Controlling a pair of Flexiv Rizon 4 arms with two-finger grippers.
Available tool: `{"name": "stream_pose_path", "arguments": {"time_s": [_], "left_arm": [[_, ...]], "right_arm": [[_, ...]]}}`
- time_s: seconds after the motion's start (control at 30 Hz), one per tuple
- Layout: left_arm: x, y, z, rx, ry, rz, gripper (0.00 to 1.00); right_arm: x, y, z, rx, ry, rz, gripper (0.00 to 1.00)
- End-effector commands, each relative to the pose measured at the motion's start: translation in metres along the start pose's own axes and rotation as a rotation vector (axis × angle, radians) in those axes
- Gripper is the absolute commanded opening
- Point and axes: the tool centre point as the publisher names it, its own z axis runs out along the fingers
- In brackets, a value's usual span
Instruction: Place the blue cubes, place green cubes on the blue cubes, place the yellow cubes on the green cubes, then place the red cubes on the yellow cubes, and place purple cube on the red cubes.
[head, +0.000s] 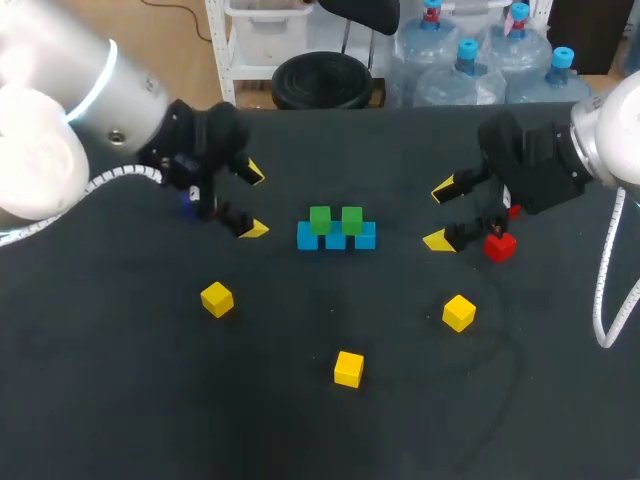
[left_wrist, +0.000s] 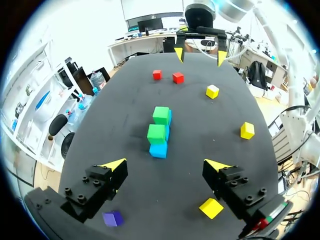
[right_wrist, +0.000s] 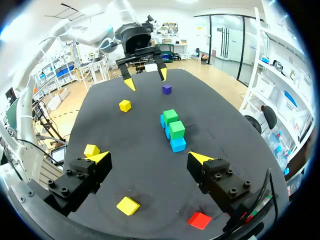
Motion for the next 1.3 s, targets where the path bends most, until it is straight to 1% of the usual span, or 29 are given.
{"name": "stream_pose_path", "arguments": {"time_s": [0.03,0.3,0.43,0.57,0.73,0.87,1.07,1.3], "left_arm": [[0.01,-0.014,-0.01,-0.013,0.002,0.004,1.0],[0.035,-0.031,-0.021,0.008,0.044,0.029,1.0],[0.049,-0.036,-0.028,0.015,0.066,0.04,1.0],[0.061,-0.038,-0.033,0.006,0.071,0.017,1.0],[0.071,-0.041,-0.038,-0.011,0.069,-0.024,1.0],[0.075,-0.042,-0.042,-0.024,0.061,-0.037,1.0],[0.076,-0.043,-0.045,-0.029,0.052,-0.037,1.0],[0.074,-0.043,-0.045,-0.027,0.06,-0.034,1.0]], "right_arm": [[0.0,0.0,0.0,-0.001,-0.002,-0.001,1.0],[0.0,0.0,0.0,-0.001,-0.002,-0.001,1.0],[0.0,0.0,0.0,-0.001,-0.002,-0.001,1.0],[0.0,0.0,0.0,-0.001,-0.002,-0.001,1.0],[0.0,0.0,0.0,-0.001,-0.002,-0.001,1.0],[0.0,0.0,0.0,-0.001,-0.002,-0.001,1.0],[0.0,0.0,0.0,-0.001,-0.002,-0.001,1.0],[0.0,0.0,0.0,-0.001,-0.002,-0.001,1.0]]}}
